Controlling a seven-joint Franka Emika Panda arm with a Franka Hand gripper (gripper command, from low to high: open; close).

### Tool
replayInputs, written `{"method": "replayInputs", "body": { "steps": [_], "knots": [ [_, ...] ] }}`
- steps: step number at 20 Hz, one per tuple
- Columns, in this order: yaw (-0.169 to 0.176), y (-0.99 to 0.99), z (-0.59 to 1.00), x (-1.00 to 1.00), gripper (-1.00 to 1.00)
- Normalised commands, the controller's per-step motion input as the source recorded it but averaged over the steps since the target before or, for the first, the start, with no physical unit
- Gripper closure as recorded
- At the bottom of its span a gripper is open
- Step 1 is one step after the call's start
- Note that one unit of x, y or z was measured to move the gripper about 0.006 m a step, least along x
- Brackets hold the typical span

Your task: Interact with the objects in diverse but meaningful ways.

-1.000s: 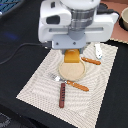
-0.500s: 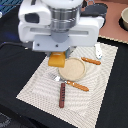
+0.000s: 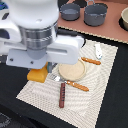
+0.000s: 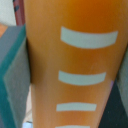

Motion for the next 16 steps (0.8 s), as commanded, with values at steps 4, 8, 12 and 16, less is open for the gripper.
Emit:
{"method": "replayInputs", "body": {
  "steps": [4,8,12,16],
  "knots": [
    [0.01,-0.02,-0.35,-0.47,1.0],
    [0.055,0.0,-0.4,-0.44,1.0],
    [0.07,-0.02,-0.46,-0.34,1.0],
    [0.052,-0.13,-0.55,-0.25,1.0]
  ]
}}
